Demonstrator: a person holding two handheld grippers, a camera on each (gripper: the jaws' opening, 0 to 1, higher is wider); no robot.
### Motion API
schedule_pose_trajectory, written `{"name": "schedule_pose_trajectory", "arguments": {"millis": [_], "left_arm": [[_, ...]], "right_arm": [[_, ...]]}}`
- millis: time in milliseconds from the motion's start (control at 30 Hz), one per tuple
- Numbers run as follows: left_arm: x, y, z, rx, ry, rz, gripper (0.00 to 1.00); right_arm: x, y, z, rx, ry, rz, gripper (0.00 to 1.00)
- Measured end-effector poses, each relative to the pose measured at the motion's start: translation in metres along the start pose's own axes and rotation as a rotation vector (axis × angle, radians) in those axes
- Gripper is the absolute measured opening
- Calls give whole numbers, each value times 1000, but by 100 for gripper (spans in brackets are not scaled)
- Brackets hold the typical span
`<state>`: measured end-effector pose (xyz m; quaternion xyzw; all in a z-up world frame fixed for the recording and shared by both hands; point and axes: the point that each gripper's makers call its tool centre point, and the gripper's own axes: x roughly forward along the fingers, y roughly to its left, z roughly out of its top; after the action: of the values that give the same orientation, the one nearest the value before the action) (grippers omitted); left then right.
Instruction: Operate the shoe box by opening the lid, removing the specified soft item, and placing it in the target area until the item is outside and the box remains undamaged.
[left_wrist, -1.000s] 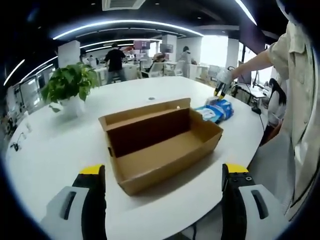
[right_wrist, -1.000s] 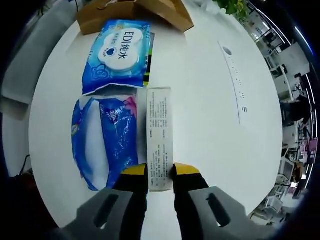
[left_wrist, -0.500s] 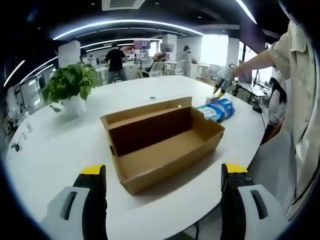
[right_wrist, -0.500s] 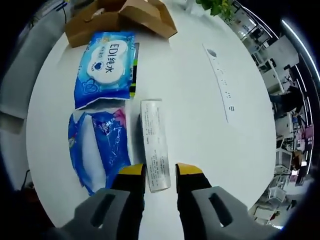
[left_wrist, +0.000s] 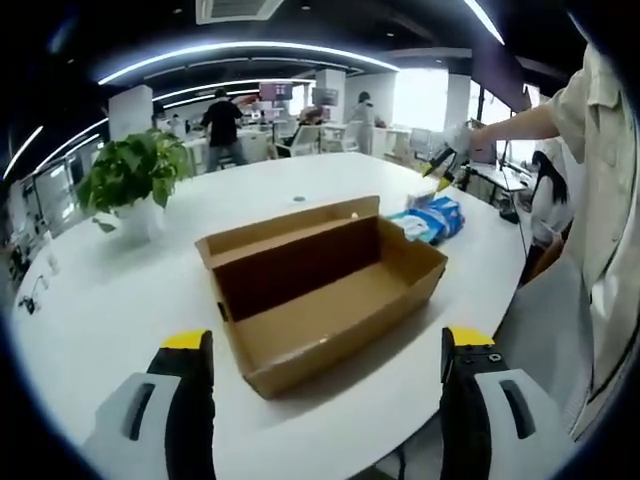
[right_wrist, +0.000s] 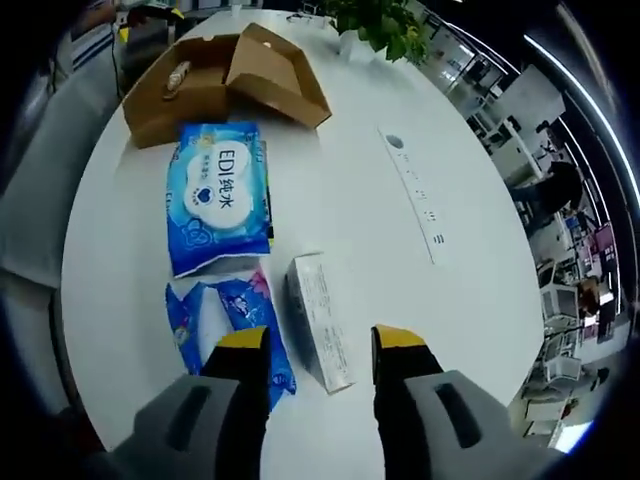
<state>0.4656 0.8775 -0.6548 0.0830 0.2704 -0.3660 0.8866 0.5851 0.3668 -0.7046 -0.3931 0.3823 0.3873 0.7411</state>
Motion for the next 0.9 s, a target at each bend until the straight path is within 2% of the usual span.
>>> {"name": "schedule_pose_trajectory", "arguments": {"millis": [200,333,433,600,700,900], "left_arm": [[4,0,5,46,22,-43,92],[7,-1,5,55,48,-78,86],[9,-1,5,82,67,-101,84],[13,2,5,128,100,-130,78],[16,3,9,150,107,-148,74],[24,10,20,199,122,-176,70]], "right_arm": [[-13,13,10,56,-48,-29,44],[-22,24,18,125,-87,-50,50],[-30,33,27,145,-127,-65,51],[-43,47,46,247,-226,-100,57],[-48,56,50,260,-237,-107,60],[-61,81,71,370,-345,-122,68]]}}
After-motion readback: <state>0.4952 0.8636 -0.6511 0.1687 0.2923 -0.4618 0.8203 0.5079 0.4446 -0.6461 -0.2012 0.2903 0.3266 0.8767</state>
